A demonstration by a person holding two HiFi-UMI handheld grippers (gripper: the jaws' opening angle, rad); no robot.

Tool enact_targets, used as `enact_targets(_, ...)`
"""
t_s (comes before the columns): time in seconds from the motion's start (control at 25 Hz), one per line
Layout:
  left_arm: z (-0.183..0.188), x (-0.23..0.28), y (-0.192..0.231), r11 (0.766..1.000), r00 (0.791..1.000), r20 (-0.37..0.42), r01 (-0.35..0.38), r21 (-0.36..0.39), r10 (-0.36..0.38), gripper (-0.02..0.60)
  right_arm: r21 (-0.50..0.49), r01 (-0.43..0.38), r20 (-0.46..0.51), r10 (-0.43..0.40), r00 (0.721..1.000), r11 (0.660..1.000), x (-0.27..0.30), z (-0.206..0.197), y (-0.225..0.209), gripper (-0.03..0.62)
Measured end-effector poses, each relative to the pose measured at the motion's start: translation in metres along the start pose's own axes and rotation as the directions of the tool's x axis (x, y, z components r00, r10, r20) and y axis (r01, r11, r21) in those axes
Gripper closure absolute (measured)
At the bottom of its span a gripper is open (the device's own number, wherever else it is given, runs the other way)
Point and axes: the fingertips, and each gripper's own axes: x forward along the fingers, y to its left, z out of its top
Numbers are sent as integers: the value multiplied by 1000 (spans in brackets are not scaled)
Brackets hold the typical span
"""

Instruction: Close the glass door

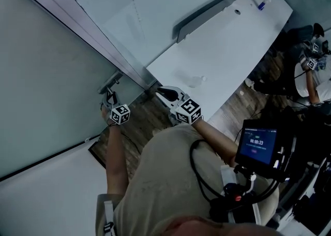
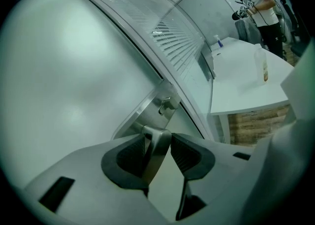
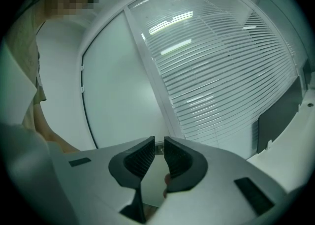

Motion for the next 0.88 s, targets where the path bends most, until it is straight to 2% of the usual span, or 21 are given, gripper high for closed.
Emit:
enact_targets(0.32,3,4,1,1000,1000,-2,24,-18,-24,410,2,15,1,-15,1000,1000,-2,3,-2,528)
enact_targets(0.88,-3,7,7,1000,1000,4,-1,-17,1,410,6,19,6,-19,1000,1000,-2,3,-4,527)
